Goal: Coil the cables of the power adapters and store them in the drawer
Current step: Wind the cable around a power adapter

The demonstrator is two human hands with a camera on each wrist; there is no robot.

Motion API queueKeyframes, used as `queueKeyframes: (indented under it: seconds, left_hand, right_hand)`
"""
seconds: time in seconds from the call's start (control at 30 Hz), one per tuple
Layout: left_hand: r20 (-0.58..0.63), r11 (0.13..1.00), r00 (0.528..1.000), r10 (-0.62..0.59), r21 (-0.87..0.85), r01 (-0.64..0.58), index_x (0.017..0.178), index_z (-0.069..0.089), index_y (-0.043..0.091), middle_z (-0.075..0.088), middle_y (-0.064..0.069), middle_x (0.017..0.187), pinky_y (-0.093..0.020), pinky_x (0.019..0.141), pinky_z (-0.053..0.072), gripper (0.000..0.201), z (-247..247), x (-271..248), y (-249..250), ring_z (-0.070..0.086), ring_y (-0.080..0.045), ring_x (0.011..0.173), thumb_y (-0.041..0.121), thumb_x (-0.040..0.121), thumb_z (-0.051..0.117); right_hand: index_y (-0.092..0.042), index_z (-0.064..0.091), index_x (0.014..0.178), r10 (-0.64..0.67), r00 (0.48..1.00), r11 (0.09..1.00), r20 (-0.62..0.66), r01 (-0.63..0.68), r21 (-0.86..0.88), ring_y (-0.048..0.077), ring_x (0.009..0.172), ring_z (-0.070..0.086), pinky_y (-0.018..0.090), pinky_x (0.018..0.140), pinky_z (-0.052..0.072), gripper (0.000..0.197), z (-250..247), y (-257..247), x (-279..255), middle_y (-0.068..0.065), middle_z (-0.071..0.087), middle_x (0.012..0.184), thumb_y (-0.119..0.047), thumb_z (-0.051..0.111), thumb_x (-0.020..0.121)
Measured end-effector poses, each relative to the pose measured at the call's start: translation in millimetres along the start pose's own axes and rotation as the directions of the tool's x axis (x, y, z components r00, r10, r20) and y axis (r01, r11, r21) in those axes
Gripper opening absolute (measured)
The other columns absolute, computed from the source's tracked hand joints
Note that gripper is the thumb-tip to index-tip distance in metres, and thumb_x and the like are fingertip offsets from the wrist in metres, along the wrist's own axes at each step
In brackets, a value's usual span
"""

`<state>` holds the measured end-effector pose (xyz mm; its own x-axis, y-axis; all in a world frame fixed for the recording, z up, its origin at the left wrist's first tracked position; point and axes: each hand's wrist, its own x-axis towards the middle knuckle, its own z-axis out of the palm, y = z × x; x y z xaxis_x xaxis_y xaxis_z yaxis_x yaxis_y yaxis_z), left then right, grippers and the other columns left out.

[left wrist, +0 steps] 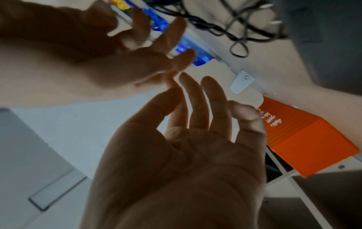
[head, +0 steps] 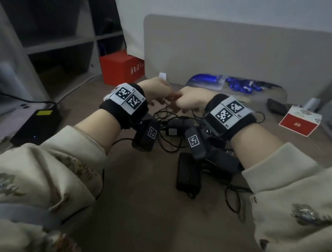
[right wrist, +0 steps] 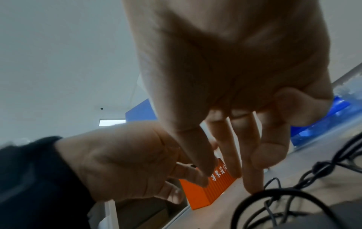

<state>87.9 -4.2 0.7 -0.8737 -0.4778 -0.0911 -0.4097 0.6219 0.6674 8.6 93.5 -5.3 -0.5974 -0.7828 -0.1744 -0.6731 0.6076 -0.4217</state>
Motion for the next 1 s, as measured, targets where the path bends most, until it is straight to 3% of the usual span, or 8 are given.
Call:
queueKeyframes:
  seconds: [0.13,0.23,0.4,0.53,0.7,0.8,0.9,1.0]
  left_hand:
    - [0.223,0.934,0.973,-0.063,0.356,-0.021,0.13,0.061,0.016,0.058,-0.004,0.133,-0.033,0.098,0.041,0.041,1.9,9.4,-10.9,0.054,-0.022,0.118,0.034,0.093,0.062]
    - [0.327,0.87,0.926,-0.187,0.493,0.002,0.146,0.044,0.019,0.044,-0.002,0.148,-0.029,0.099,0.031,0.058,0.1,12.4,-18.3,0.039,-0.023,0.137,0.04,0.095,0.06]
    - [0.406,0.856,0.862,-0.303,0.514,0.059,0.15,0.034,0.027,0.039,-0.004,0.151,-0.029,0.086,0.044,0.072,-2.2,19.2,-37.5,0.045,-0.025,0.126,0.03,0.088,0.07]
    - [0.45,0.806,0.83,-0.329,0.592,-0.002,0.153,0.025,0.031,0.035,-0.002,0.154,-0.041,0.108,0.042,0.091,-2.2,18.5,-48.1,0.04,-0.027,0.137,0.029,0.08,0.08]
    - [0.36,0.786,0.907,-0.217,0.615,-0.056,0.14,0.051,0.021,0.057,-0.005,0.132,-0.038,0.099,0.051,0.07,-3.5,6.6,-48.7,0.058,-0.026,0.117,0.031,0.078,0.082]
    - [0.164,0.877,0.982,-0.096,0.481,0.005,0.116,0.066,0.013,0.067,-0.007,0.108,-0.036,0.089,0.056,0.053,-10.7,-1.5,-48.2,0.066,-0.025,0.099,0.049,0.078,0.076]
    - [-0.047,0.995,0.998,-0.049,0.084,0.053,0.104,0.065,0.005,0.069,-0.012,0.096,-0.039,0.083,0.059,0.06,-18.5,-8.2,-44.2,0.069,-0.027,0.09,0.061,0.083,0.065]
    - [-0.217,0.927,0.976,0.005,-0.364,-0.086,0.104,0.063,0.001,0.068,-0.01,0.088,-0.037,0.071,0.061,0.061,-22.0,-23.2,-29.9,0.068,-0.027,0.083,0.059,0.093,0.051]
  right_hand:
    - [-0.013,0.063,0.113,0.037,0.999,0.999,0.026,-0.038,0.026,0.012,0.075,0.062,0.013,0.037,0.034,0.023,3.2,5.9,-6.6,-0.002,0.069,0.098,-0.025,0.058,0.094]
    - [-0.014,0.063,0.1,0.051,0.999,0.996,0.013,-0.052,0.067,0.01,0.066,0.057,0.012,0.034,0.032,0.012,4.4,9.0,-9.6,-0.002,0.065,0.09,-0.024,0.058,0.095]
    - [-0.01,0.066,0.114,0.061,0.998,0.995,-0.008,-0.06,0.078,0.013,0.071,0.058,0.02,0.052,0.036,0.026,6.9,6.7,-17.6,-0.005,0.064,0.081,-0.027,0.058,0.096]
    - [-0.009,0.067,0.117,0.066,0.997,0.998,-0.036,-0.066,0.012,0.016,0.079,0.06,0.023,0.061,0.041,0.031,9.5,2.9,-26.3,0.004,0.071,0.108,-0.03,0.058,0.095]
    - [-0.01,0.067,0.116,0.082,0.994,0.997,-0.077,-0.081,0.017,0.018,0.084,0.061,0.023,0.057,0.043,0.028,11.3,1.4,-39.8,0.004,0.067,0.105,-0.027,0.06,0.095]
    - [-0.01,0.068,0.115,0.059,0.985,0.998,-0.162,-0.052,0.045,0.016,0.088,0.06,0.021,0.061,0.046,0.026,8.9,1.8,-48.0,0.004,0.066,0.11,-0.022,0.06,0.094]
    - [-0.01,0.068,0.111,0.014,0.955,0.99,-0.295,0.027,0.136,0.015,0.097,0.059,0.024,0.078,0.044,0.022,5.6,0.0,-53.3,0.003,0.066,0.11,-0.021,0.058,0.095]
    - [-0.011,0.065,0.11,-0.033,0.918,0.982,-0.395,0.104,0.159,0.019,0.099,0.06,0.029,0.08,0.044,0.025,2.7,-5.7,-59.4,0.008,0.067,0.109,-0.028,0.049,0.1]
